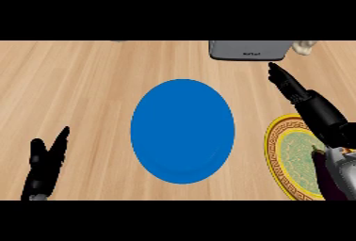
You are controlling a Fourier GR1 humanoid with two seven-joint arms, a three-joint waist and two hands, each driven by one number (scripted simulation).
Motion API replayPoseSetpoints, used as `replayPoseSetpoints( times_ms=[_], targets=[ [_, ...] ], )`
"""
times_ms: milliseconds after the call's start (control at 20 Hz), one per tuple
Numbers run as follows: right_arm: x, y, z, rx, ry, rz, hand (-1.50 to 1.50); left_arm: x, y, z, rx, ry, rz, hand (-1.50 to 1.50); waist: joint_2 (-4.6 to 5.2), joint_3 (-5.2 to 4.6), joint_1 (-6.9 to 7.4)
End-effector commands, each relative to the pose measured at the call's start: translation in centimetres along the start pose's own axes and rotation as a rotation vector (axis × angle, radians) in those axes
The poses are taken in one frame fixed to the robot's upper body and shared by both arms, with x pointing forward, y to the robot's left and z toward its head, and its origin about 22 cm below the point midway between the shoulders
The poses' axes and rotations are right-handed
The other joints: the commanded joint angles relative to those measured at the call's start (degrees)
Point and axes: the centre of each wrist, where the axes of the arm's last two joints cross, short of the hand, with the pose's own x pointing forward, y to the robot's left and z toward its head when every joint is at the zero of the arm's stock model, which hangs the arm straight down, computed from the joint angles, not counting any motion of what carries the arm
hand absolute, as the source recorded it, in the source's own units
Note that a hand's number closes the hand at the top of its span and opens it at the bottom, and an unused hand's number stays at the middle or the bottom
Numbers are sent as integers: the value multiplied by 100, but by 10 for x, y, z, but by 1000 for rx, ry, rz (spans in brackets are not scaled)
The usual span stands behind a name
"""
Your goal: Pick the eggplant from the plate and place it in the plate
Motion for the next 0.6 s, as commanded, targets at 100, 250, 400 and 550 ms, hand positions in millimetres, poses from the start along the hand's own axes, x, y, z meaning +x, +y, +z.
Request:
replayPoseSetpoints(
  times_ms=[100, 250, 400, 550],
  targets=[
    [-18, 35, -7, 124, 76, -63, 150, 70, 6, 17, -60, -325, 2, 0, 46, 73, -38],
    [-30, 59, -6, 221, 129, -119, 150, 75, 36, 42, -23, -414, -131, 0, -45, 59, -159],
    [-34, 13, 11, 294, 370, 512, 150, 77, 35, 50, -51, -421, -119, 0, -134, -69, -304],
    [-63, 55, 27, 87, 406, 353, -150, 120, 24, 44, -87, -602, 2, 0, 22, 67, -563]
  ],
)
